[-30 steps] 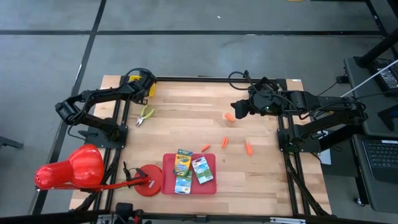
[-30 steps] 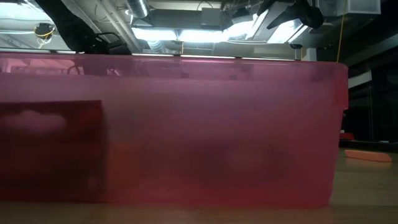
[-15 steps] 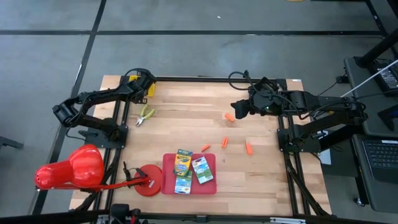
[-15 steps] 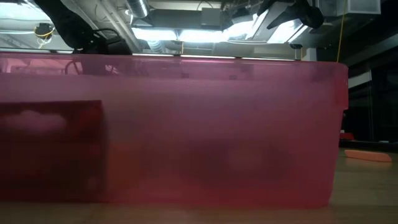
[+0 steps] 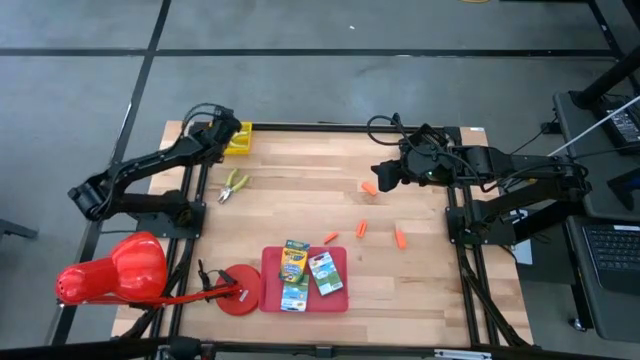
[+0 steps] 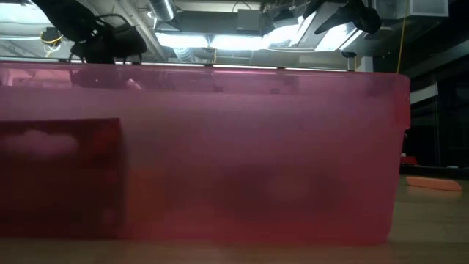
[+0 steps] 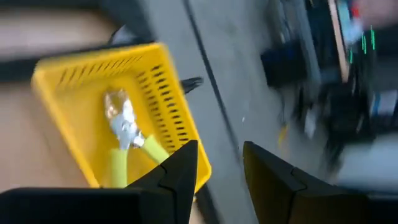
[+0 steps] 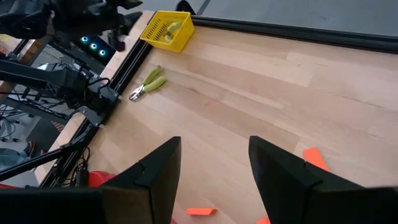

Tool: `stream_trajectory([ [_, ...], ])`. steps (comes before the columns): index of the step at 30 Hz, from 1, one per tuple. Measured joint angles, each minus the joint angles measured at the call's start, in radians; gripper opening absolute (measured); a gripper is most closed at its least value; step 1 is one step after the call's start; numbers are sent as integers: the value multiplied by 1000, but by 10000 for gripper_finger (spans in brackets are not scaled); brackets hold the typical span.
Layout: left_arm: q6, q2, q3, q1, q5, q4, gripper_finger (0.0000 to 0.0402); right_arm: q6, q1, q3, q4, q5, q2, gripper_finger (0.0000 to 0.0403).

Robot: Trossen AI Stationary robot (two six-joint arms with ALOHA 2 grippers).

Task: Pick & Place School Supplies
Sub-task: Put the green puncher into the yellow bin

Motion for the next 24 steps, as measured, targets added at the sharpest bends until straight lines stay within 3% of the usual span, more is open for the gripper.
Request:
stream_trajectory([
  [6, 799, -131, 0, -13, 239, 75, 120, -9, 0, 0, 0, 0, 0, 194],
  [11, 1272, -174, 1, -65, 561, -14, 113, -43, 0, 0, 1, -20, 0, 194],
  [14, 1402, -149, 1, -95, 628, -221, 107, -58, 0, 0, 0, -39, 0, 194],
  [19, 1423, -57, 0, -128, 843, -429, 106, -67, 0, 0, 1, -56, 0, 194],
  [24, 1443, 58, 11, -194, 810, -497, 116, -68, 0, 0, 1, -56, 0, 194],
])
